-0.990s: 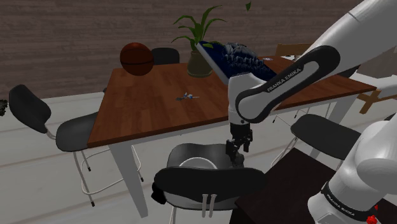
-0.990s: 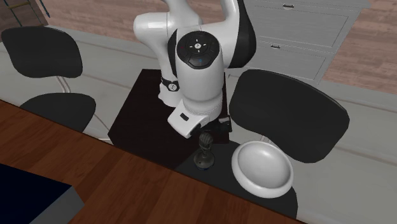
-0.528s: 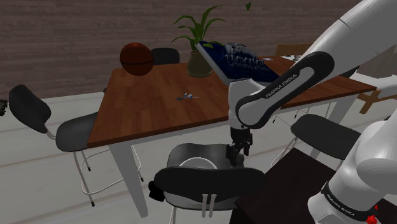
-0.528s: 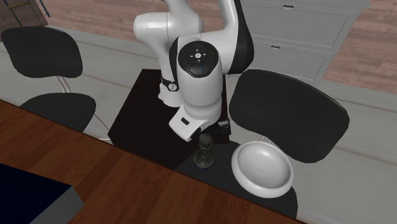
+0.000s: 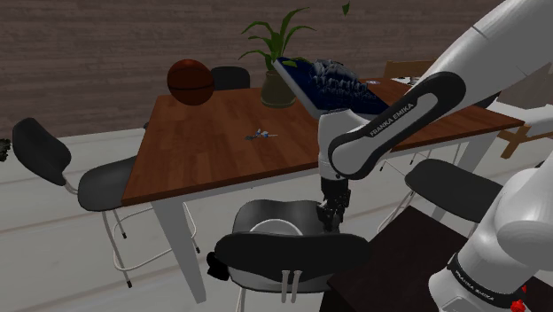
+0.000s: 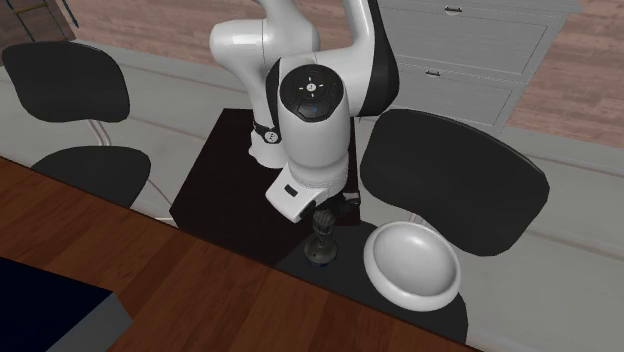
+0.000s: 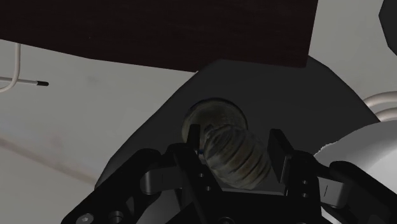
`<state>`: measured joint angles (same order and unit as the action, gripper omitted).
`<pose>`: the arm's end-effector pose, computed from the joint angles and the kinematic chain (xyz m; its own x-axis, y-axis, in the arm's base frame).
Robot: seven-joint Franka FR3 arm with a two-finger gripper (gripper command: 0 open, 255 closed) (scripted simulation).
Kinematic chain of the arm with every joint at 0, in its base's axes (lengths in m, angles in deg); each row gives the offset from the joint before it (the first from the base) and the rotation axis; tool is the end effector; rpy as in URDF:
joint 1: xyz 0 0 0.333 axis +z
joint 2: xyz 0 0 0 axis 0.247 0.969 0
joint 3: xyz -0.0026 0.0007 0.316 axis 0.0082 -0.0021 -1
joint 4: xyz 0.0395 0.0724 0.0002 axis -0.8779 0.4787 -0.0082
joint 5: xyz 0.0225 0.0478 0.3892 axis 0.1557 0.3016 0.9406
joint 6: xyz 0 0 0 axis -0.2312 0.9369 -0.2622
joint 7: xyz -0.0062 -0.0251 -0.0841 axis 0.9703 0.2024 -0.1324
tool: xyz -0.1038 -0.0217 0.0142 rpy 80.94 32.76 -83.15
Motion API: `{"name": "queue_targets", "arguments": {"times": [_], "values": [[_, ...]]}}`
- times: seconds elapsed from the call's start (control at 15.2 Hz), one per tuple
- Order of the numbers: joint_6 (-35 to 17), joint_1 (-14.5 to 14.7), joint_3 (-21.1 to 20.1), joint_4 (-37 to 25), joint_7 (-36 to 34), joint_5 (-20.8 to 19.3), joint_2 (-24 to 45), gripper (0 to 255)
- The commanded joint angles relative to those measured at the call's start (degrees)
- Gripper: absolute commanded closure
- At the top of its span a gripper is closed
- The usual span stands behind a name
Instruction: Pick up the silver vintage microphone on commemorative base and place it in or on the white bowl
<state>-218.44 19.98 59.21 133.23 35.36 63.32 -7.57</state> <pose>0.3603 0.1471 0.2650 0.9709 0.0894 -0.2223 0.0741 -0.9943 -0.0762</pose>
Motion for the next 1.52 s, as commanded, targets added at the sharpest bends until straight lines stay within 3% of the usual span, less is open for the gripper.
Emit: {"name": "queue_targets", "arguments": {"times": [0.0, 0.26, 1.45], "values": [[0.0, 0.0, 0.0, 0.0, 0.0, 0.0, 0.0, 255], [0.0, 0.0, 0.0, 0.0, 0.0, 0.0, 0.0, 255], [17.0, 0.1, 1.5, -5.1, -0.8, -0.1, -11.9, 255]]}}
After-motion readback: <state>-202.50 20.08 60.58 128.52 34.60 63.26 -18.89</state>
